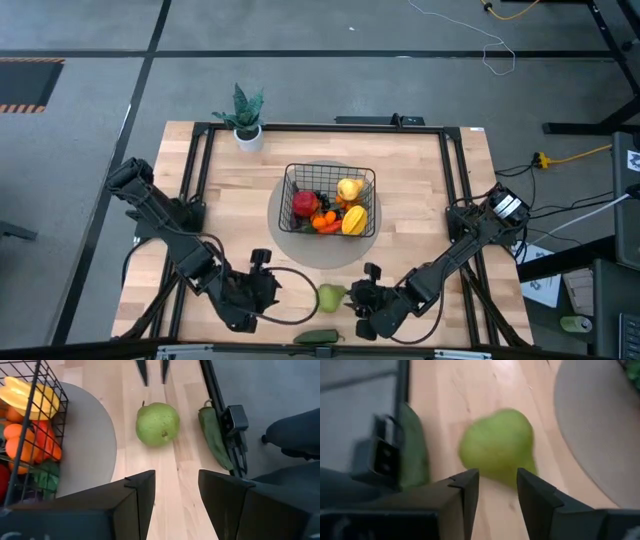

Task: Build produce basket
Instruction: Put the green pear into the black wire basket

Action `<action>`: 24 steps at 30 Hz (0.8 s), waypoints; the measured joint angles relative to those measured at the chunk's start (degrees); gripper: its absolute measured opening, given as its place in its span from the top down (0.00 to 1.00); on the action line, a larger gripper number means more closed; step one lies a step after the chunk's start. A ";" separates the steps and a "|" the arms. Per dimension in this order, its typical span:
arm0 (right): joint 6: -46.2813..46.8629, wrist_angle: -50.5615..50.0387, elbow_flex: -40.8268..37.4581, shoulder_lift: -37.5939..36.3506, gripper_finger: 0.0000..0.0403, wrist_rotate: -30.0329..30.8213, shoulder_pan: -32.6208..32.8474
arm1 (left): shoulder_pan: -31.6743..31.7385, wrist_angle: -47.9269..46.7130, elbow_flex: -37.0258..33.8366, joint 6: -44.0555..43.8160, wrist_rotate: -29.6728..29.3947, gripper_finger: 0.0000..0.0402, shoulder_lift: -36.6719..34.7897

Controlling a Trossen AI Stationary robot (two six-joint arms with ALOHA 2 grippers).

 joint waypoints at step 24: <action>-3.51 -8.12 -0.02 5.59 0.70 -0.09 -2.36 | -0.15 0.00 0.00 0.09 -0.87 0.66 0.00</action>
